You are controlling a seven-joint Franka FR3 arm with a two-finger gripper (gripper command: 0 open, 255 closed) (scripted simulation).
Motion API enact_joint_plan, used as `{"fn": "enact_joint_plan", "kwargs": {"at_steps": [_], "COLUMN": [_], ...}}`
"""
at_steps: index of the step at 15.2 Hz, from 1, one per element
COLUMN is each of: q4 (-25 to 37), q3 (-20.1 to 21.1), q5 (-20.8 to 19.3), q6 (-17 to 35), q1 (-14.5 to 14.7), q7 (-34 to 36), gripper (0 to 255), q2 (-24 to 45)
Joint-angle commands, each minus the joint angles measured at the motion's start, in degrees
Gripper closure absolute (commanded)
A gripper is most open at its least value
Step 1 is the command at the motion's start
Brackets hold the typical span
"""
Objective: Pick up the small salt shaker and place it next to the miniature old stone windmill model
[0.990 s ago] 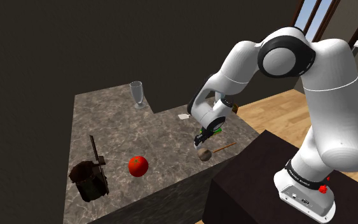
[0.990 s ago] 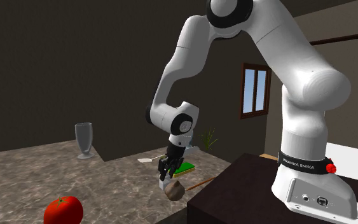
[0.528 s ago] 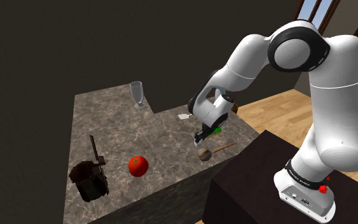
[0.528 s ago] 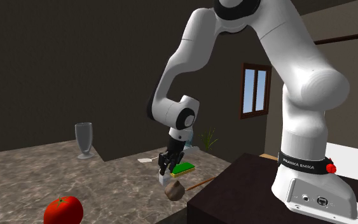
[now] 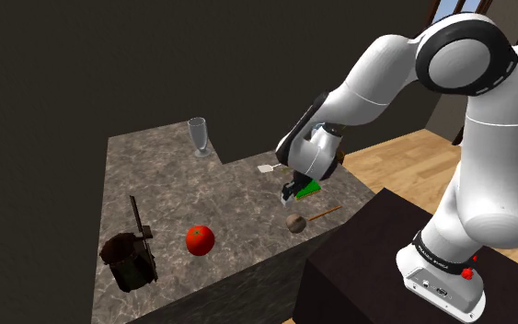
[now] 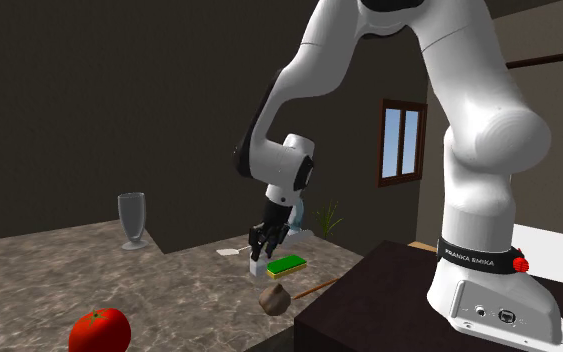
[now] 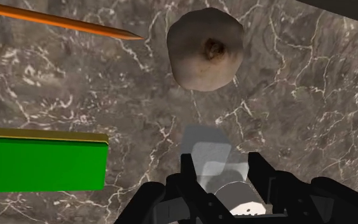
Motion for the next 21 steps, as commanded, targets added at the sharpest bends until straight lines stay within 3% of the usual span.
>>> {"fn": "enact_joint_plan", "kwargs": {"at_steps": [1, 13, 21], "q4": [-1.68, -8.88, -11.08], "q3": [-1.29, -12.08, -15.11], "q5": [-5.28, -35.24, -54.86], "q6": [-0.49, -4.64, -9.06], "q1": [1.15, 8.68, 8.36], "q7": [5.35, 32.70, 48.82], "gripper": [255, 255, 255], "q2": [-2.24, -14.57, -22.54]}}
